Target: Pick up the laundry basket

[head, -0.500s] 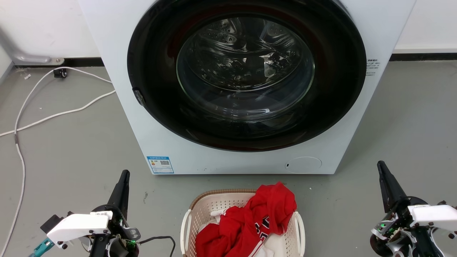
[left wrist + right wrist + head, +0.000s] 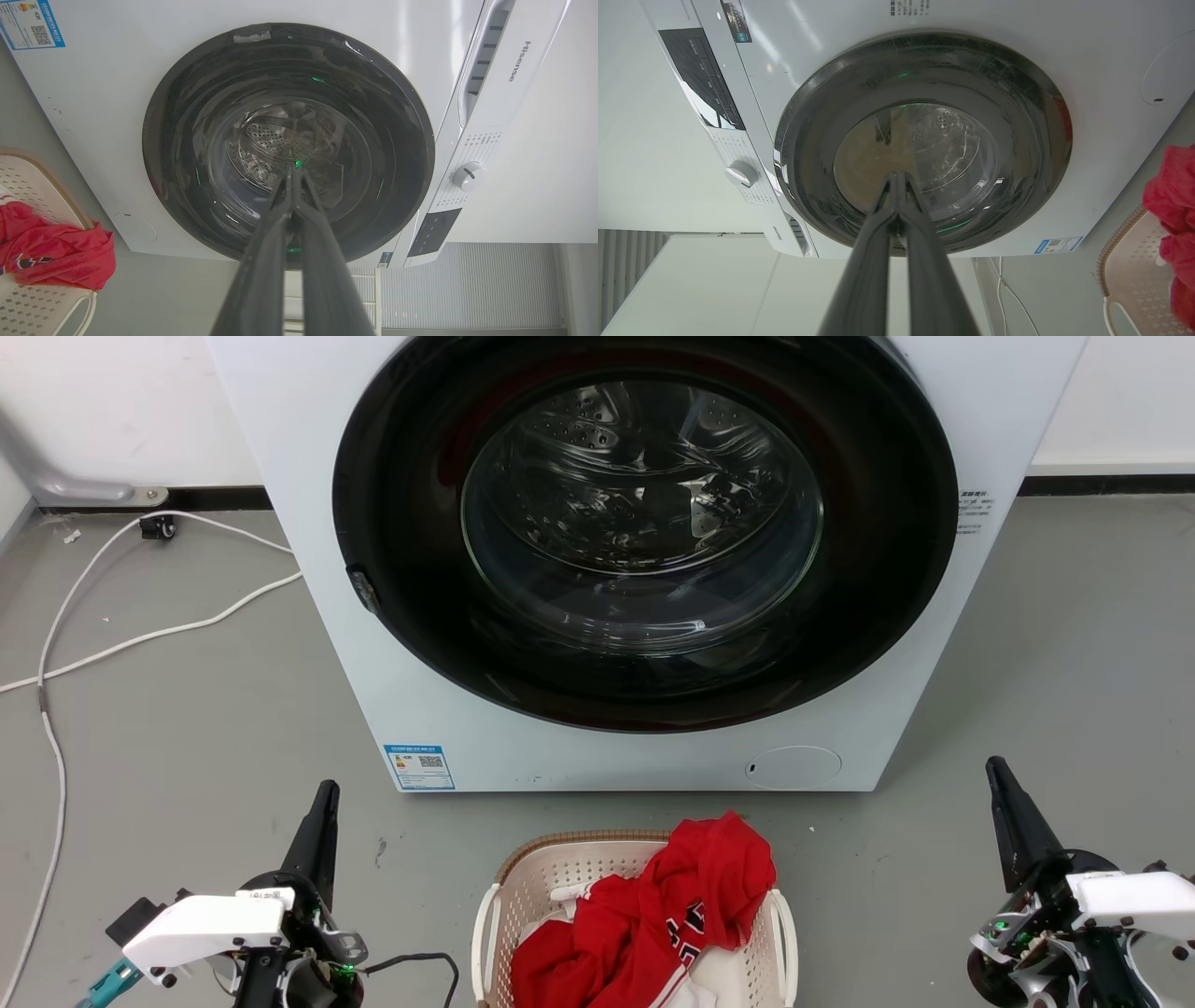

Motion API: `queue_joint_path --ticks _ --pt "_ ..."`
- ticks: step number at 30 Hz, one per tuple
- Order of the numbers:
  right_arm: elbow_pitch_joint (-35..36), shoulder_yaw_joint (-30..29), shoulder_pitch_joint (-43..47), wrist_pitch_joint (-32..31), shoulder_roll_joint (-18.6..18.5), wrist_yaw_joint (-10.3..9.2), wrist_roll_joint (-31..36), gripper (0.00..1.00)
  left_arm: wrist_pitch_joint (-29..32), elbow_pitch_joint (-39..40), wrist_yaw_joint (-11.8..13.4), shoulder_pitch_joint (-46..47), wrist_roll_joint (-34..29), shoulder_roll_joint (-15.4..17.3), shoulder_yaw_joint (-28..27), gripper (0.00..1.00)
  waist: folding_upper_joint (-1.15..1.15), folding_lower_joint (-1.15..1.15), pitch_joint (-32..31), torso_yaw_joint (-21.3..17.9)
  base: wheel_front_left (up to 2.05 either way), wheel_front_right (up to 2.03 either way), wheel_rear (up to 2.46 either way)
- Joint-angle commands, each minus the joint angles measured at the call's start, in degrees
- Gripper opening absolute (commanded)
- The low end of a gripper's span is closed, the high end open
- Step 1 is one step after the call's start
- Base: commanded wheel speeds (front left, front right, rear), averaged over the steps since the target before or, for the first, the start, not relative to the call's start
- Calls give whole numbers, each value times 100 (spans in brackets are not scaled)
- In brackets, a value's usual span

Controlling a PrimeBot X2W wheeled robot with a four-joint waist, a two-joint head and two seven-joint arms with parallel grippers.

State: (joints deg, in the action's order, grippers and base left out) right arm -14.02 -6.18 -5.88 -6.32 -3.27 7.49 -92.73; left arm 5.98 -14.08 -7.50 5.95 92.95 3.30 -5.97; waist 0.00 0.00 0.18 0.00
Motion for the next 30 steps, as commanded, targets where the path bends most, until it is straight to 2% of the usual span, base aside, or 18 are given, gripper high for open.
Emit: queue_joint_path --ticks 1,15,16,30 --pt "-6 -10 -70 -10 21 0 12 0 37 -6 -11 58 -18 -5 -18 0 0 0 0 0 0 0 0" --pt "-6 -18 -71 -19 26 0 23 0 39 -7 -11 58 -34 -15 -29 0 0 0 0 0 0 0 0" --pt "-14 -7 9 1 8 1 1 100 13 -17 0 -6 -1 -9 -10 100 0 0 0 0 0 0 0" --pt "41 133 262 332 22 -1 260 100 -316 58 1 -249 -245 -36 78 100 0 0 1 -5 0 0 0"
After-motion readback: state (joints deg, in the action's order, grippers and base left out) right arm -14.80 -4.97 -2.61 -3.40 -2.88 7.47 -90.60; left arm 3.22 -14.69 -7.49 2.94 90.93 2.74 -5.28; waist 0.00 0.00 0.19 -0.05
